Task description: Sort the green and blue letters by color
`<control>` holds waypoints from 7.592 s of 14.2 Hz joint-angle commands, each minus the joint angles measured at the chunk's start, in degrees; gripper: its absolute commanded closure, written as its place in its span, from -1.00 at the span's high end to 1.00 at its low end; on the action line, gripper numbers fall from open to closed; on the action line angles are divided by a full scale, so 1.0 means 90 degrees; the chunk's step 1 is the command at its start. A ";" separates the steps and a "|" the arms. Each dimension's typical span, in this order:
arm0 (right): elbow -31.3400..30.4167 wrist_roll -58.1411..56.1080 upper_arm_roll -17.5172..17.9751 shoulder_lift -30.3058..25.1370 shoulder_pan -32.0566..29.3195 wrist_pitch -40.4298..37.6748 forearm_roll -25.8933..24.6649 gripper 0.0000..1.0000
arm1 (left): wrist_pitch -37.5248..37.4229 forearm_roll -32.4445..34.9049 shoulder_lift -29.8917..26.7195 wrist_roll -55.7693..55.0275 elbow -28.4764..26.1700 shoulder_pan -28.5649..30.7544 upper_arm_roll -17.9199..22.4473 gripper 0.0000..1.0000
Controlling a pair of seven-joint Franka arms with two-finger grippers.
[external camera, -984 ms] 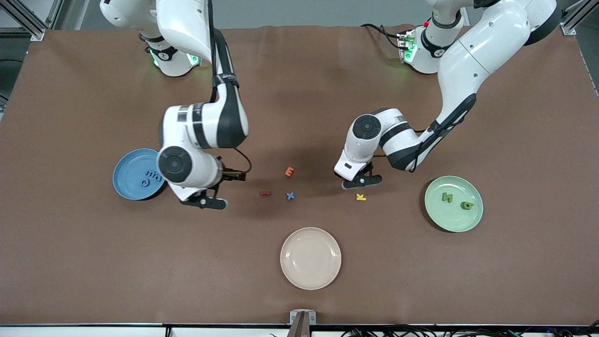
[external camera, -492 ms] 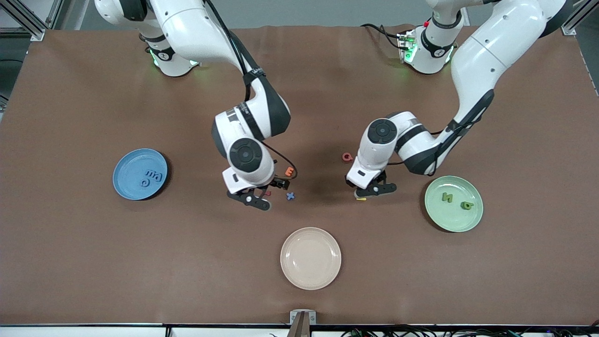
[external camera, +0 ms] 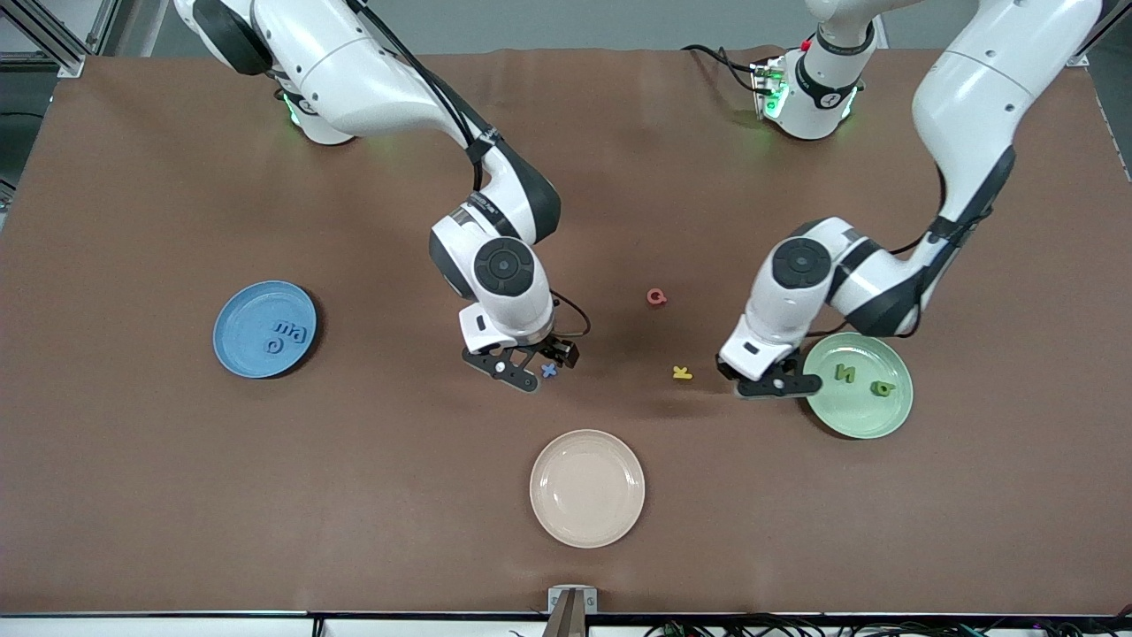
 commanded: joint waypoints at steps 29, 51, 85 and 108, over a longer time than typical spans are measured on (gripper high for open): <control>-0.0525 -0.0765 0.0181 0.0762 -0.0108 0.1793 -0.1436 -1.00 | 0.0256 0.0041 0.0317 0.4504 -0.0222 0.2547 -0.0026 -0.95; -0.3286 -0.6117 0.0875 -0.3572 -0.4238 -0.1813 -0.0185 -1.00 | -0.1022 -0.1111 0.0112 0.4328 0.1310 0.2440 -0.0622 1.00; -0.2556 -0.7623 -0.0079 -0.4872 -0.4790 -0.3871 -0.0156 1.00 | -0.5837 -0.4761 -0.3528 0.4904 0.2827 -0.1699 0.3390 1.00; -0.1953 -0.7582 -0.1020 -0.5635 -0.3848 -0.4525 0.0176 1.00 | -0.5447 -0.5144 -0.4732 0.5002 0.1702 -0.2355 0.4085 1.00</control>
